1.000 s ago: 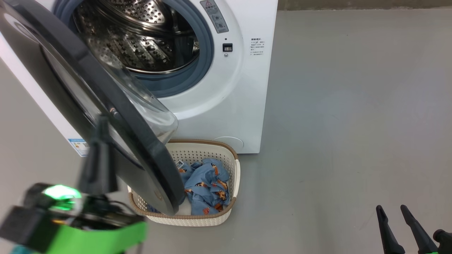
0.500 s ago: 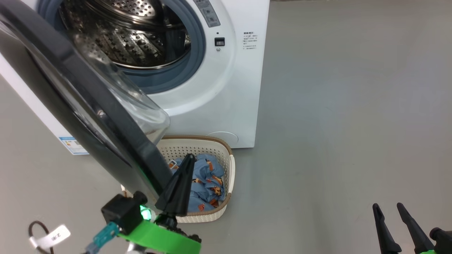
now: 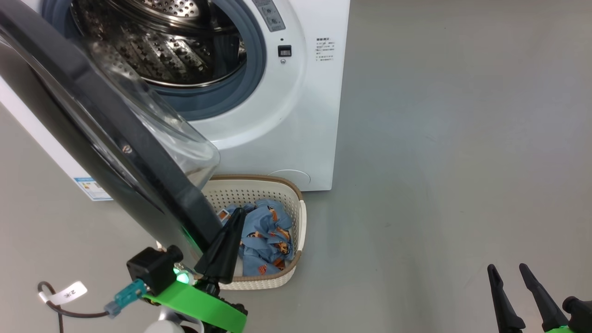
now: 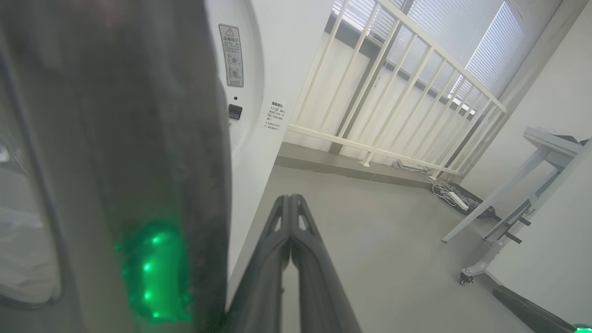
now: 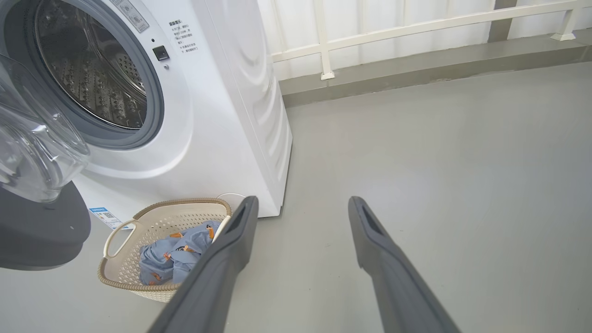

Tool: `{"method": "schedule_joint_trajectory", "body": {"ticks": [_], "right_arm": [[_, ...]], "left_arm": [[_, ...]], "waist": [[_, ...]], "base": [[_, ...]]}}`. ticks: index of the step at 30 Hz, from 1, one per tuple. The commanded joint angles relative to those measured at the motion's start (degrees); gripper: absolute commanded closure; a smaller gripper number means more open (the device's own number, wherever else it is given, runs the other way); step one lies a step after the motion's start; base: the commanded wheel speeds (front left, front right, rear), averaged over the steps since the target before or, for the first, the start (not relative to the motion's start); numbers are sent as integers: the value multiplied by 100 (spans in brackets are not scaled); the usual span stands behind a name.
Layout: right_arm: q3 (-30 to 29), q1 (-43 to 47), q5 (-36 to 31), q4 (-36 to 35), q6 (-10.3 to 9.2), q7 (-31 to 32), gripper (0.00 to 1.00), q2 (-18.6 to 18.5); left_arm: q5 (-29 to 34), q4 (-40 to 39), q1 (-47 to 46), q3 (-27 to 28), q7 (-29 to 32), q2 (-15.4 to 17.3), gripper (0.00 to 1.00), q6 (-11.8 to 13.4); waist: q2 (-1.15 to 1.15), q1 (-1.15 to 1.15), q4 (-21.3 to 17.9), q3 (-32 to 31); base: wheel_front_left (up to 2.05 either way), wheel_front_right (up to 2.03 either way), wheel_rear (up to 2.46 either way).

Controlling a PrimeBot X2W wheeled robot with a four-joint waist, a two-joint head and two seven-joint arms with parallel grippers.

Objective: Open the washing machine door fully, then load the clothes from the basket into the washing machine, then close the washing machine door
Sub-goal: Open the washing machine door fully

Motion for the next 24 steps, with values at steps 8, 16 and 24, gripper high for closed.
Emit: {"method": "schedule_joint_trajectory", "body": {"ticks": [8, 16, 24], "right_arm": [[158, -181, 2, -179, 17, -69, 0, -93], [202, -133, 17, -202, 17, -69, 0, -81], [215, -89, 25, -217, 17, -69, 0, -88]], "left_arm": [[-115, 3, -69, 487, -32, 38, 100, -9], [-39, -33, 93, 641, -32, 38, 100, -9], [-13, -38, 260, 750, -32, 38, 100, -9]], "waist": [[0, 0, 77, -80], [0, 0, 209, -137], [0, 0, 333, -227]], "base": [[0, 0, 0], [0, 0, 0], [0, 0, 0]]}}
